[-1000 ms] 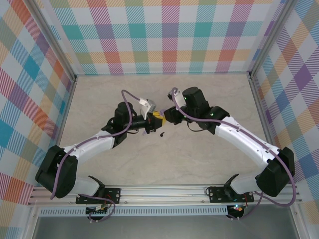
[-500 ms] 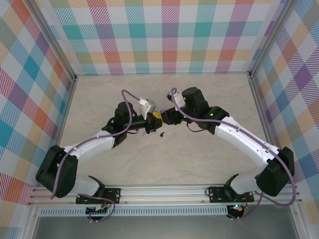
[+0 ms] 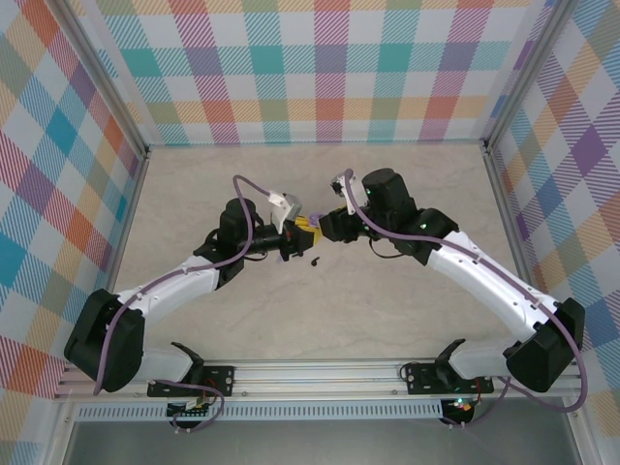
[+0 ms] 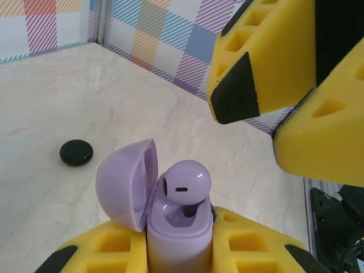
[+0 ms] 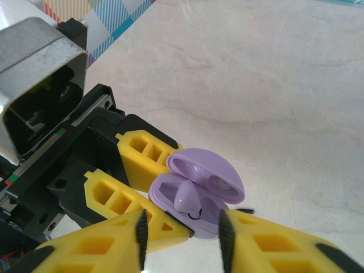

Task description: Insert the wireless bluetooth earbuds into the charging case

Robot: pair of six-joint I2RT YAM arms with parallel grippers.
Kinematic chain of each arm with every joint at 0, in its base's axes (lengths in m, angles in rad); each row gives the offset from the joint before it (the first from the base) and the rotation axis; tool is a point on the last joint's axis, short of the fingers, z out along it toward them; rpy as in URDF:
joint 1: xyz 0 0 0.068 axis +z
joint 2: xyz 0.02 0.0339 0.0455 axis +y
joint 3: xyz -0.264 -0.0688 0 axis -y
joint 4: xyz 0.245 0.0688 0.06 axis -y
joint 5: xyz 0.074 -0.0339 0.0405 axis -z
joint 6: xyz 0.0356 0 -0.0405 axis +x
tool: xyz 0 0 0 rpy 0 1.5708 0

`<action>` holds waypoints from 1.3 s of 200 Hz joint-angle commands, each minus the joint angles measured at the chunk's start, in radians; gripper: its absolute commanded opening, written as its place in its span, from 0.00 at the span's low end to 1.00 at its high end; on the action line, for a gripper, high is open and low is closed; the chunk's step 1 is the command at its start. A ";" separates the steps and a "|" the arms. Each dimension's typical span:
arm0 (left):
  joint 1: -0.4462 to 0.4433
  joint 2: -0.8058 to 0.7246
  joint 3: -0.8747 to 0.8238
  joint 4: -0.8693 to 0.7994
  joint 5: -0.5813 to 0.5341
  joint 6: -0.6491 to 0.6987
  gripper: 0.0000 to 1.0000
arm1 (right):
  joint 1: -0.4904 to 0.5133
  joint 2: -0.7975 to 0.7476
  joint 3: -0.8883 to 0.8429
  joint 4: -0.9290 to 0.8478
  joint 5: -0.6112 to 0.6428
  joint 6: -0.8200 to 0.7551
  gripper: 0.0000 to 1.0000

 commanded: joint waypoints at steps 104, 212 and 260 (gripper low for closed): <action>-0.017 -0.056 0.030 -0.039 0.022 0.046 0.21 | 0.006 0.017 0.061 -0.045 -0.065 0.004 0.27; -0.017 -0.066 0.037 -0.039 0.049 0.040 0.21 | 0.007 0.065 0.084 -0.071 -0.053 0.007 0.25; -0.017 -0.067 0.039 -0.039 0.066 0.041 0.21 | 0.006 0.083 0.097 -0.075 -0.046 0.013 0.26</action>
